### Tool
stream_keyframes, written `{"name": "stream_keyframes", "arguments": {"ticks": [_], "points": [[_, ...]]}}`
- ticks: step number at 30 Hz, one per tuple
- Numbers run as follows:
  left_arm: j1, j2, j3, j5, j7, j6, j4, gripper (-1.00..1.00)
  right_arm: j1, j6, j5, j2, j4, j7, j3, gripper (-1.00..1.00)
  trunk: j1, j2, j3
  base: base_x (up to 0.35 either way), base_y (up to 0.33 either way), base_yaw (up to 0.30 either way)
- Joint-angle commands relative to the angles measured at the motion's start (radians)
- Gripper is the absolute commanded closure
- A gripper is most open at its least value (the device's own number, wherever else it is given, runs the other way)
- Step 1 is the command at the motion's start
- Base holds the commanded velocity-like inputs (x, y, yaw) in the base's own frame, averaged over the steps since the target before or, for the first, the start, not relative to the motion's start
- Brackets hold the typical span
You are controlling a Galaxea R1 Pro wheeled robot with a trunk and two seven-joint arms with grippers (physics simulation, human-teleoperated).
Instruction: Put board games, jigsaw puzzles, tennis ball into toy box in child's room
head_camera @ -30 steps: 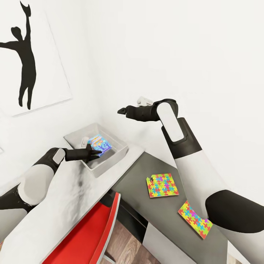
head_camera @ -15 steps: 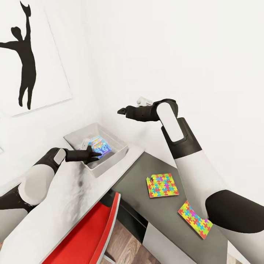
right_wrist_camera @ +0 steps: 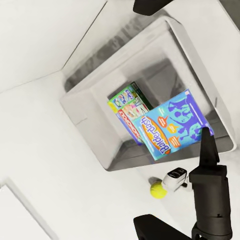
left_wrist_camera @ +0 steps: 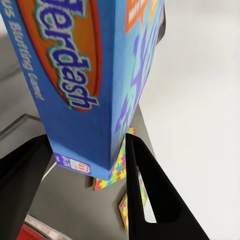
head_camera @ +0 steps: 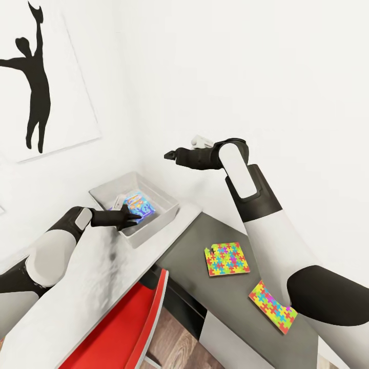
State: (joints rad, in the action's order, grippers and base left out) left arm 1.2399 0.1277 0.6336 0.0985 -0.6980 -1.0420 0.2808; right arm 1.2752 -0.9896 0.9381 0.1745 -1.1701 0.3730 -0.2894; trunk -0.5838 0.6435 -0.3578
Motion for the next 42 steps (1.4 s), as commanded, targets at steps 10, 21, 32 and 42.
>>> {"name": "stream_keyframes", "arguments": {"ticks": [10, 21, 32, 42], "points": [[0.001, 0.000, 0.010, 0.008, -0.005, -0.005, -0.033, 1.00, 0.001, -0.001, 0.010, 0.000, -0.001, 0.012, 0.000, -1.00, 0.000, 0.001, -0.001, 0.000, 0.000, 0.000], [0.001, 0.001, 0.012, 0.004, -0.005, -0.005, -0.043, 1.00, 0.001, -0.001, 0.010, 0.000, -0.002, 0.012, 0.000, -1.00, 0.000, 0.001, -0.001, 0.000, 0.000, 0.000], [0.001, 0.001, 0.012, 0.004, -0.005, -0.005, -0.043, 1.00, 0.001, -0.003, 0.010, 0.000, -0.001, 0.012, 0.000, -1.00, 0.000, 0.001, -0.001, 0.000, 0.000, 0.000], [0.001, 0.001, 0.015, -0.009, -0.010, 0.000, -0.043, 1.00, 0.001, -0.003, 0.010, 0.000, -0.001, 0.012, 0.000, -1.00, 0.000, 0.001, -0.001, 0.000, 0.000, 0.000]]}}
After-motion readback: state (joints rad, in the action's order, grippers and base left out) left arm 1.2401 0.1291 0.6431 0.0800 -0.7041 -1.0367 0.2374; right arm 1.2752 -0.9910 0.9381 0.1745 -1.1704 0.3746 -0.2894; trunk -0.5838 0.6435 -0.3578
